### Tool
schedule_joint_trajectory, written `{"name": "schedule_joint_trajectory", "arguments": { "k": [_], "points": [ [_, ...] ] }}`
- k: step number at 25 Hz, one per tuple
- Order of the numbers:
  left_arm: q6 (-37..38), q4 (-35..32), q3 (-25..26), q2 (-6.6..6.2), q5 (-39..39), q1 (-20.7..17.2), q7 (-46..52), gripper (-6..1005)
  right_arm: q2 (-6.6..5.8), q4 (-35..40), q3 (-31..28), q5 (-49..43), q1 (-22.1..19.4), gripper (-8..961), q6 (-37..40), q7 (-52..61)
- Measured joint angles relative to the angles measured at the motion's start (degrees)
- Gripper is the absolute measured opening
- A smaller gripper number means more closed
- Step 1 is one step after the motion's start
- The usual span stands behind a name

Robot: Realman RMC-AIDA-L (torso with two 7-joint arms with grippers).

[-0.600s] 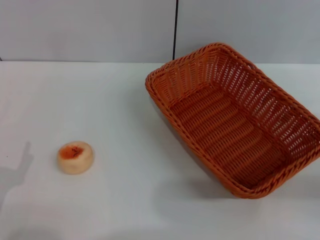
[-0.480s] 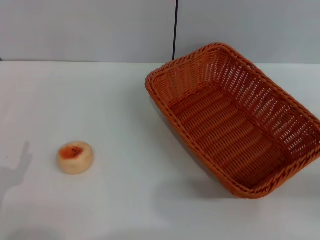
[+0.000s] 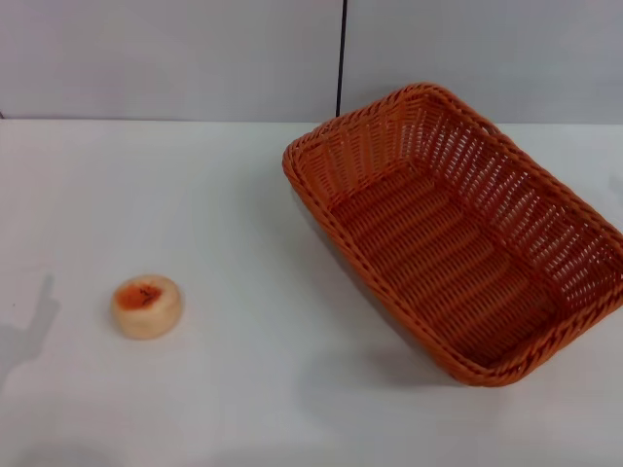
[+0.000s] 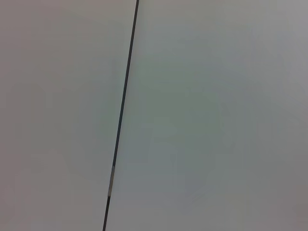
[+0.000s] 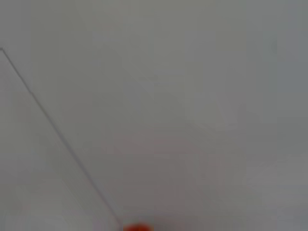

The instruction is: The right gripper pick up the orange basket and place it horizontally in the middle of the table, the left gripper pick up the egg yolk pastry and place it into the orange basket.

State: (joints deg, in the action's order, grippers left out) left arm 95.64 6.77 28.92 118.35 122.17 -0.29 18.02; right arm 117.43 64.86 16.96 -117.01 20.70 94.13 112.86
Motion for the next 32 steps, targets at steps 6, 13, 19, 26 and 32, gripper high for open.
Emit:
{"name": "schedule_joint_trajectory", "arguments": {
  "k": [6,13,19,26,32],
  "points": [
    [0.3,0.0,-0.1,0.02,0.0,-0.1,0.0,801,-5.14,7.0,1.7,-22.3,11.2,628,13.1,16.1],
    [0.0,0.0,-0.3,0.11,0.0,-0.9,0.0,801,-7.12,-2.1,4.7,-32.9,18.8,625,12.1,19.6],
    [-0.3,-0.1,-0.4,0.13,0.0,-1.1,-0.2,801,-7.37,-13.6,12.1,-32.6,21.4,621,2.6,20.6],
    [-0.2,-0.1,-0.4,0.13,0.0,-1.2,-0.2,801,-5.26,-23.8,19.5,-32.6,24.6,616,-9.7,20.4],
    [-0.2,-0.1,-0.3,0.13,0.0,-1.5,-0.2,801,-3.68,-24.6,21.5,-32.6,25.8,612,-12.3,20.3]
  ]
}}
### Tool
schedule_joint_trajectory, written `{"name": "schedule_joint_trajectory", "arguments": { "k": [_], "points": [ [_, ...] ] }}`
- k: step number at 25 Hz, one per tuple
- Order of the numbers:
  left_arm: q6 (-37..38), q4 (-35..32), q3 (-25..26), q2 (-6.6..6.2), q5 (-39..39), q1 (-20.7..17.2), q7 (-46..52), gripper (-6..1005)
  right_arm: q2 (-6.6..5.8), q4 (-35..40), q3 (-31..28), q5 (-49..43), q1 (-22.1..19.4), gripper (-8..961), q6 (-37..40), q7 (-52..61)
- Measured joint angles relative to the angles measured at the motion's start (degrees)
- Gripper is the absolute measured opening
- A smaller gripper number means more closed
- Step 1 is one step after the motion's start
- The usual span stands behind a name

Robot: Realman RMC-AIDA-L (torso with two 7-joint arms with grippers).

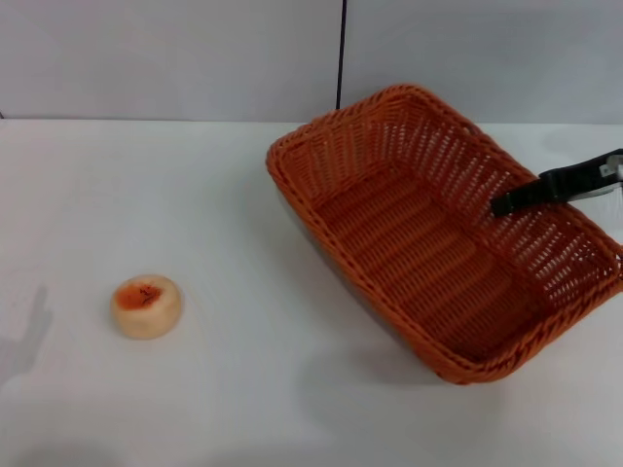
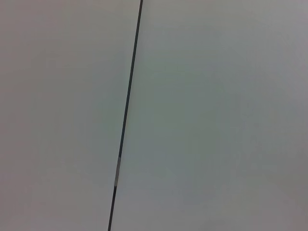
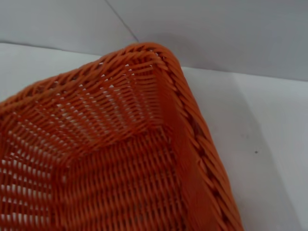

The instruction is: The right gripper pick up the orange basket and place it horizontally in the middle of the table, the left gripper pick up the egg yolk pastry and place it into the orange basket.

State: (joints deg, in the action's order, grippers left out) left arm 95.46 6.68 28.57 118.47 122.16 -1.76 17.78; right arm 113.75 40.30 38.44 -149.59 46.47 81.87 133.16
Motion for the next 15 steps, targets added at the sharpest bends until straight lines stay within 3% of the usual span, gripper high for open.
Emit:
{"name": "schedule_joint_trajectory", "arguments": {
  "k": [8,15],
  "points": [
    [-0.2,-0.5,0.0,-0.10,0.0,0.1,-0.2,801,0.79,0.2,0.9,0.0,0.2,607,-0.7,0.3],
    [-0.3,-0.7,0.3,-0.09,0.0,0.2,-0.2,801,0.86,0.7,0.9,0.4,0.1,321,-0.5,0.3]
  ]
}}
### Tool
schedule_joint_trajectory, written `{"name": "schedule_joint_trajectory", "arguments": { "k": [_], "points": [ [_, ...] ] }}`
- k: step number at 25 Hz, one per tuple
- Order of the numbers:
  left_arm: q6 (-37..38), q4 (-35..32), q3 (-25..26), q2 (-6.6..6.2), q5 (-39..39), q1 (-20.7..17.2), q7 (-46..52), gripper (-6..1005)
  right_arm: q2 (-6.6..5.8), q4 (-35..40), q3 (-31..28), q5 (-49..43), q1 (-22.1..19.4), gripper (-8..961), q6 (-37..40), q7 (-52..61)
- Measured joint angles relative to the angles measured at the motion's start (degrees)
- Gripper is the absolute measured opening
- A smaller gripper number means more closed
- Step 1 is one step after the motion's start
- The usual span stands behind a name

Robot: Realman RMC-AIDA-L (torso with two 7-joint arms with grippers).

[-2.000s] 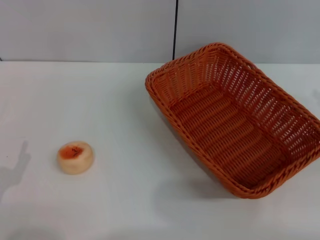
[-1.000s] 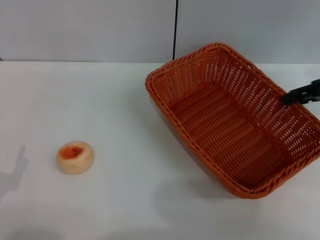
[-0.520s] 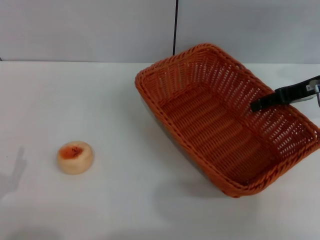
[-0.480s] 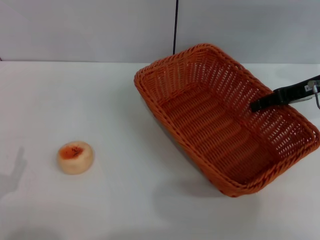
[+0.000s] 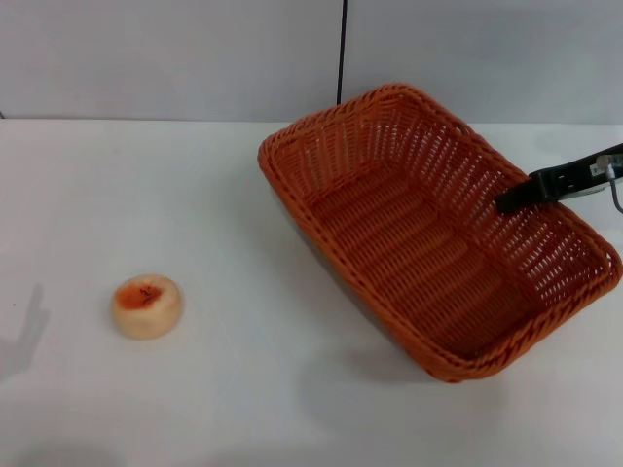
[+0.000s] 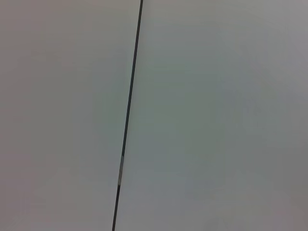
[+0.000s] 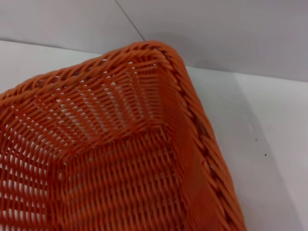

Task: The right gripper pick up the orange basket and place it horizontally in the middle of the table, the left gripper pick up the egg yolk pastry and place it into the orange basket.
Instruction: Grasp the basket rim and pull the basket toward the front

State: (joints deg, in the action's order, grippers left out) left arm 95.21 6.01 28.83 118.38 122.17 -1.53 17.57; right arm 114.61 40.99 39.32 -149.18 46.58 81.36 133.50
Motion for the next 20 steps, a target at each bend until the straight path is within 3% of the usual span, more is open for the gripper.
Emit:
{"name": "schedule_joint_trajectory", "arguments": {
  "k": [6,14,20],
  "points": [
    [0.0,-0.2,0.1,0.00,0.0,0.1,0.0,802,0.76,4.0,0.6,0.4,-0.4,156,2.0,-2.8],
    [0.0,-0.7,0.1,-0.03,0.0,-0.1,0.2,802,2.12,17.9,7.4,1.5,-1.6,157,10.3,-14.0],
    [0.5,-1.6,-0.1,-0.07,0.0,-0.7,0.2,802,1.86,23.0,7.6,6.2,-2.0,157,15.3,-24.6]
  ]
}}
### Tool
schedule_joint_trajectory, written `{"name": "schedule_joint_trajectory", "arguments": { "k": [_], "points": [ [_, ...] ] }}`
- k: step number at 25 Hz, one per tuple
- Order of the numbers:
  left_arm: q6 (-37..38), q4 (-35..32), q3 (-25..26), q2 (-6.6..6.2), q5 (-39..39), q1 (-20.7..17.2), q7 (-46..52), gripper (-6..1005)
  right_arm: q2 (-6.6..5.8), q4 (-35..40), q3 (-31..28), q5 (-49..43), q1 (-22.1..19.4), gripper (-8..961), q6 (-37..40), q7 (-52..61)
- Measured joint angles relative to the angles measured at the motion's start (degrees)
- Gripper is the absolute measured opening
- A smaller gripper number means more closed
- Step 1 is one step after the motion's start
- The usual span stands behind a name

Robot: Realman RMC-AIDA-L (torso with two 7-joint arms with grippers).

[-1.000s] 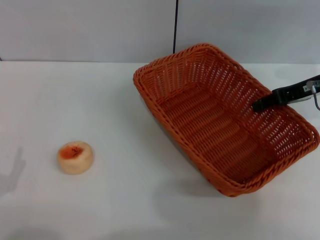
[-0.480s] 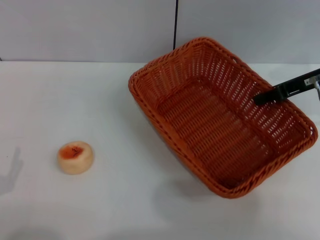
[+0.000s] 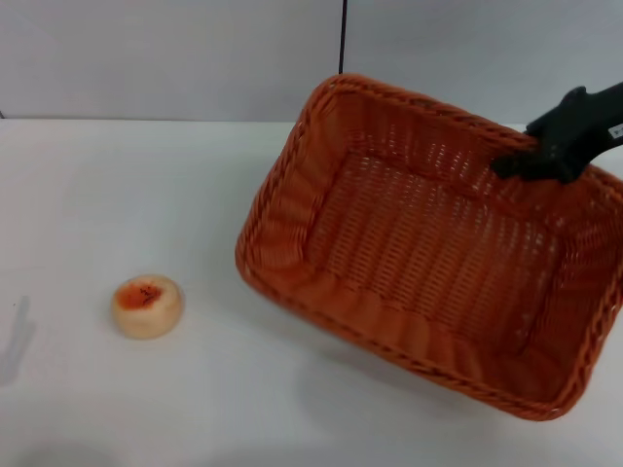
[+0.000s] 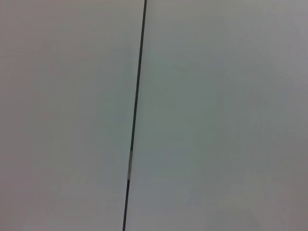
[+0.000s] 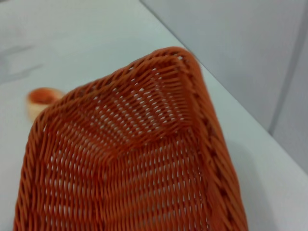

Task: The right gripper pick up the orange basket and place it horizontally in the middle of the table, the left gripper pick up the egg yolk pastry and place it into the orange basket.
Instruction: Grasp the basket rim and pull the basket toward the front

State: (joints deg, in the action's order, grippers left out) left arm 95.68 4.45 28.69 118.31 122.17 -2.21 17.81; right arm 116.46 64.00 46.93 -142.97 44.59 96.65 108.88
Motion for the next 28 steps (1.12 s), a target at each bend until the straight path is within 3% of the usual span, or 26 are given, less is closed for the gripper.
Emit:
{"name": "schedule_joint_trajectory", "arguments": {
  "k": [6,10,14,15,23,28],
  "points": [
    [0.2,0.0,-0.1,-0.01,0.2,-0.9,-0.4,802,-0.96,-1.0,0.0,4.8,0.5,166,2.2,-11.6],
    [0.2,0.0,-0.1,-0.01,0.2,-0.9,-0.4,802,-0.43,-1.7,1.1,4.8,1.2,178,1.9,-16.8],
    [1.5,-0.1,-0.6,-0.01,0.5,-1.5,-0.4,802,-0.34,-3.6,6.6,4.9,1.8,191,-0.9,-19.1],
    [3.7,-0.1,-0.8,0.16,0.6,-3.4,-0.4,802,-0.34,-3.6,6.6,4.9,1.8,194,-0.9,-19.1],
    [4.0,0.1,-1.4,0.25,0.7,-3.9,-0.4,802,0.49,-5.9,13.7,4.8,2.1,220,-5.7,-22.4],
    [4.0,0.4,-2.2,0.37,0.7,-3.9,-0.4,802,1.11,-6.1,14.7,6.0,1.7,235,-6.8,-25.0]
  ]
}}
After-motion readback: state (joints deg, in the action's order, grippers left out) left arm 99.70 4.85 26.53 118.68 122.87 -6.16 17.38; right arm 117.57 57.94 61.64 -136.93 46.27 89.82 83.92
